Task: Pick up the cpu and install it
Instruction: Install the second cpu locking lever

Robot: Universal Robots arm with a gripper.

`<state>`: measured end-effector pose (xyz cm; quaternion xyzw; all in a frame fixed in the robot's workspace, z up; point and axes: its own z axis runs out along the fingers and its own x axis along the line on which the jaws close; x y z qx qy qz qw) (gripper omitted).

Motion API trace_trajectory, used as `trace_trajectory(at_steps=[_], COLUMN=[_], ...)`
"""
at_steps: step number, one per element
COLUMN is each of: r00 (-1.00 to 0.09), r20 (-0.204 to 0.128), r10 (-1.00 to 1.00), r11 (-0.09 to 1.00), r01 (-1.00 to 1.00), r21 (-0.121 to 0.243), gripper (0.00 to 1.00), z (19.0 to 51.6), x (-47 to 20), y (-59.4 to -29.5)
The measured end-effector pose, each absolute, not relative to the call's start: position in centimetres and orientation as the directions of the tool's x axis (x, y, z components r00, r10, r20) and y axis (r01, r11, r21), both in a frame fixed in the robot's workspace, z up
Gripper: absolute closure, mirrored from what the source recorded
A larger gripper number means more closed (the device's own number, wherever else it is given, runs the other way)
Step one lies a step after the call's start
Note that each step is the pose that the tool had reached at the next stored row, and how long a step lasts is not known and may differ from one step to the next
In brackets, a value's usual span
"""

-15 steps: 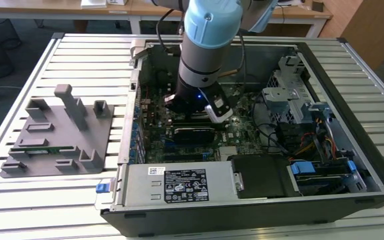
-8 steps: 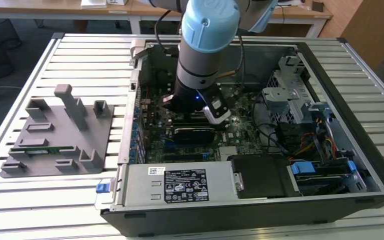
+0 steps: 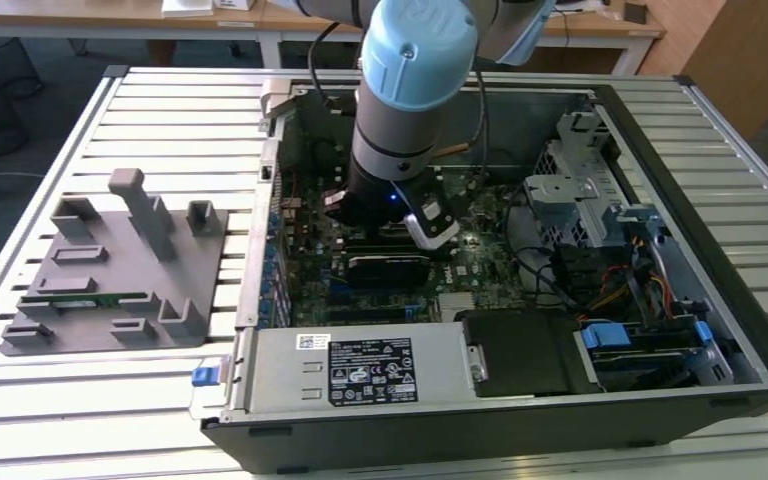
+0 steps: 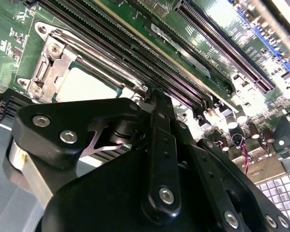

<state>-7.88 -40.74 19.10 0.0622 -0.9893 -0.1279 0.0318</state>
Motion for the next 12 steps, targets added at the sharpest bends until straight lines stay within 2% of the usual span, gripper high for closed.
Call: trace_trajectory(at_steps=[7, 12], r00=[-0.99, -0.99], r20=[0.046, 0.046], r10=[-0.131, -0.131], r11=[0.958, 0.958], r01=[-0.115, -0.115], r21=[0.263, 0.262], gripper=[0.89, 0.89], z=[19.4, 20.7], x=[-7.9, -7.9], y=[-40.7, -40.7])
